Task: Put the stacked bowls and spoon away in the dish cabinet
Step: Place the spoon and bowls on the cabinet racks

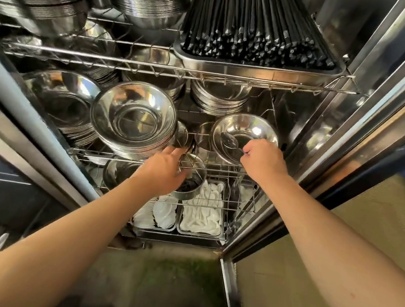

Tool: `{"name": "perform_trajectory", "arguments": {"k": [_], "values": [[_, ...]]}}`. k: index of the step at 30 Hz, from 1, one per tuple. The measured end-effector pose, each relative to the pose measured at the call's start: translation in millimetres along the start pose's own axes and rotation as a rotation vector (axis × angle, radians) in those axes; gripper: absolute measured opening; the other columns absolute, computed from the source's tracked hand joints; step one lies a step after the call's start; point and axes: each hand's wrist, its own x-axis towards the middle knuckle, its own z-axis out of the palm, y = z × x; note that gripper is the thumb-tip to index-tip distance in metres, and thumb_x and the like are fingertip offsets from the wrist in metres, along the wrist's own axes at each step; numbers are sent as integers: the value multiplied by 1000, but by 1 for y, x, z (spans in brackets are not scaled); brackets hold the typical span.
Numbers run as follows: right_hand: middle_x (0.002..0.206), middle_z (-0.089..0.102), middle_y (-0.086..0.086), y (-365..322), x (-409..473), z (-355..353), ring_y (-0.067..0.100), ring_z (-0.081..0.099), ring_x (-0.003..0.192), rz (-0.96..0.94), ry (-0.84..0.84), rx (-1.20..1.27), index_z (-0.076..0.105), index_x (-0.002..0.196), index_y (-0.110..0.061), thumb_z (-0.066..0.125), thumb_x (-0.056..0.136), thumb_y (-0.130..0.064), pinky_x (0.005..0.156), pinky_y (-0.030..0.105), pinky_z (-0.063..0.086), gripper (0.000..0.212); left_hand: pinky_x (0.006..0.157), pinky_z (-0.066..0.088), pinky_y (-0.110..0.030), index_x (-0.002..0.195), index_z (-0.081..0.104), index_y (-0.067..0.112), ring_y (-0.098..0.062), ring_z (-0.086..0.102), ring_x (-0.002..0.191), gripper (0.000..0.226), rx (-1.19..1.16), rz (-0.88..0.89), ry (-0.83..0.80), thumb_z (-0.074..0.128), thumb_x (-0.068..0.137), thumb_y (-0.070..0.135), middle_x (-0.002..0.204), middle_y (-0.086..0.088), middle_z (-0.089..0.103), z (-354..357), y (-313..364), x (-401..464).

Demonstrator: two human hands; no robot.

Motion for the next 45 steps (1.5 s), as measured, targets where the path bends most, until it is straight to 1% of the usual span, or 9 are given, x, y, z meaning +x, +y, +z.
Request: {"name": "perform_trajectory", "arguments": {"k": [4, 8, 12, 23, 28, 32, 35, 39, 45], "values": [[79, 72, 5, -18, -22, -8, 26, 64, 75, -60, 41, 59, 76, 85, -14, 63, 89, -13, 64, 29, 47, 14, 99, 45, -45, 153, 26, 17, -35, 48, 128, 67, 105, 38, 0, 50, 96, 43, 147, -13, 43, 8, -14, -9], [75, 75, -3, -37, -57, -12, 15, 66, 72, -65, 29, 190, 77, 91, -19, 64, 89, -16, 80, 27, 55, 14, 108, 37, -45, 152, 28, 14, -36, 42, 134, 69, 228, 85, 4, 47, 95, 48, 145, -13, 46, 13, -28, -21], [95, 79, -8, -54, -100, -7, 7, 71, 82, -17, -17, 257, 78, 110, -21, 67, 86, -19, 75, 17, 48, 26, 106, 40, -42, 146, 36, 15, -30, 46, 129, 67, 281, 167, 68, 52, 91, 49, 138, -9, 51, 18, -46, -31], [117, 75, 1, -70, -114, 85, 17, 68, 105, 272, -291, 455, 78, 114, -16, 69, 90, -16, 97, 35, 53, 25, 116, 24, -41, 155, 19, 11, -28, 27, 143, 83, 288, 183, 55, 59, 89, 41, 153, -10, 33, 20, -60, -41], [108, 76, 7, -79, -74, 120, 19, 71, 80, 559, -338, 664, 77, 111, -11, 76, 85, -6, 63, 24, 60, 27, 116, 26, -41, 155, 18, 11, -29, 26, 143, 82, 268, 163, 56, 58, 89, 39, 154, -10, 33, 20, -58, -40], [115, 73, 13, -77, -43, 148, 27, 71, 103, 697, -406, 743, 70, 121, -3, 77, 85, -9, 84, 33, 58, 37, 114, 29, -40, 154, 20, 10, -29, 27, 142, 80, 257, 152, 70, 57, 90, 39, 153, -10, 33, 23, -57, -40], [112, 73, 17, -78, -29, 164, 27, 72, 96, 772, -431, 827, 68, 117, 0, 74, 85, -8, 83, 37, 59, 34, 114, 29, -39, 153, 22, 9, -28, 30, 140, 79, 252, 169, 95, 56, 90, 42, 151, -10, 36, 24, -57, -40], [97, 71, 9, -81, -20, 181, 18, 69, 76, 807, -480, 926, 67, 99, -5, 72, 84, -2, 55, 28, 55, 17, 113, 29, -39, 154, 22, 8, -29, 31, 139, 80, 259, 173, 106, 55, 91, 45, 150, -11, 37, 26, -58, -39], [77, 58, 6, -97, -14, 191, 13, 57, 61, 942, -539, 1068, 53, 80, -6, 54, 100, 1, 52, 23, 50, 21, 116, 23, -40, 154, 22, 9, -31, 28, 142, 80, 254, 157, 105, 55, 91, 47, 150, -11, 37, 28, -58, -39]]}}
